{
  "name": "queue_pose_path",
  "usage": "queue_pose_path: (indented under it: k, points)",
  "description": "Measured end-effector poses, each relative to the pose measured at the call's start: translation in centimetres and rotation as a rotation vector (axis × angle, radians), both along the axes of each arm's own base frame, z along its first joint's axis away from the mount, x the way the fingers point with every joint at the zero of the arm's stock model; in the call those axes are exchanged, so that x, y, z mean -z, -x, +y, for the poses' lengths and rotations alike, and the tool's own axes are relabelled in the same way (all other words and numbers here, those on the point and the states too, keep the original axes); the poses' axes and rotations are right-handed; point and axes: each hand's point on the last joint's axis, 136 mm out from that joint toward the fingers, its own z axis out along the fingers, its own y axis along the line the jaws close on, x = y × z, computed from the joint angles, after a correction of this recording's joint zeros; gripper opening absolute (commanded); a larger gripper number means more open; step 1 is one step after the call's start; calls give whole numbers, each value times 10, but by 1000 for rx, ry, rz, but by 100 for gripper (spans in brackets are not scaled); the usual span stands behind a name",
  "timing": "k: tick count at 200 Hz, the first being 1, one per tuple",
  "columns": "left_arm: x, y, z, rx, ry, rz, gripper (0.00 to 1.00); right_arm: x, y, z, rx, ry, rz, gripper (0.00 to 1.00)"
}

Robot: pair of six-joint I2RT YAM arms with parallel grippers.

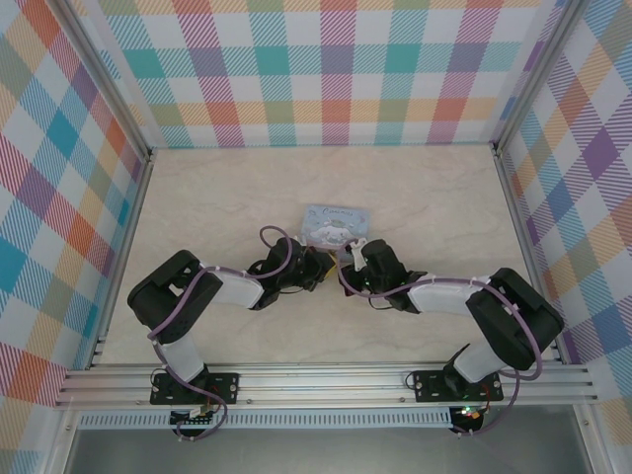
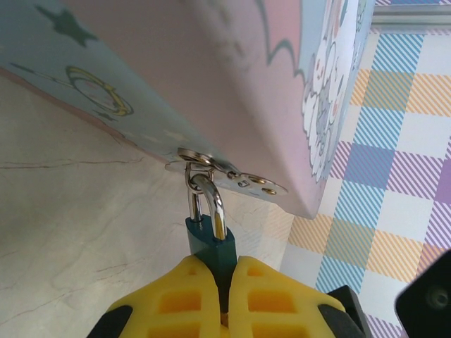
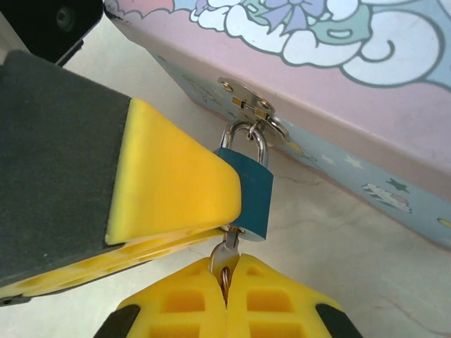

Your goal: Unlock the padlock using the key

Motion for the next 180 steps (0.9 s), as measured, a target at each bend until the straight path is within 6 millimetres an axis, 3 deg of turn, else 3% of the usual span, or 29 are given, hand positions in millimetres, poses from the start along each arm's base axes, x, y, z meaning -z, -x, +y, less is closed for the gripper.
queue_pose_path:
  k: [81, 120, 149, 180]
  points:
    - [0, -3, -1, -10, 9, -7, 0, -1, -1, -3, 55, -231, 168, 1]
    - [1, -4, -3, -10, 6, -9, 0, 0, 1, -9, 50, -209, 173, 22]
    - [6, -4, -1, -13, -10, -5, 0, -15, 1, -13, 23, -205, 118, 40]
    - [6, -5, -1, -13, -14, -11, 0, -28, 3, -19, -4, -205, 70, 45]
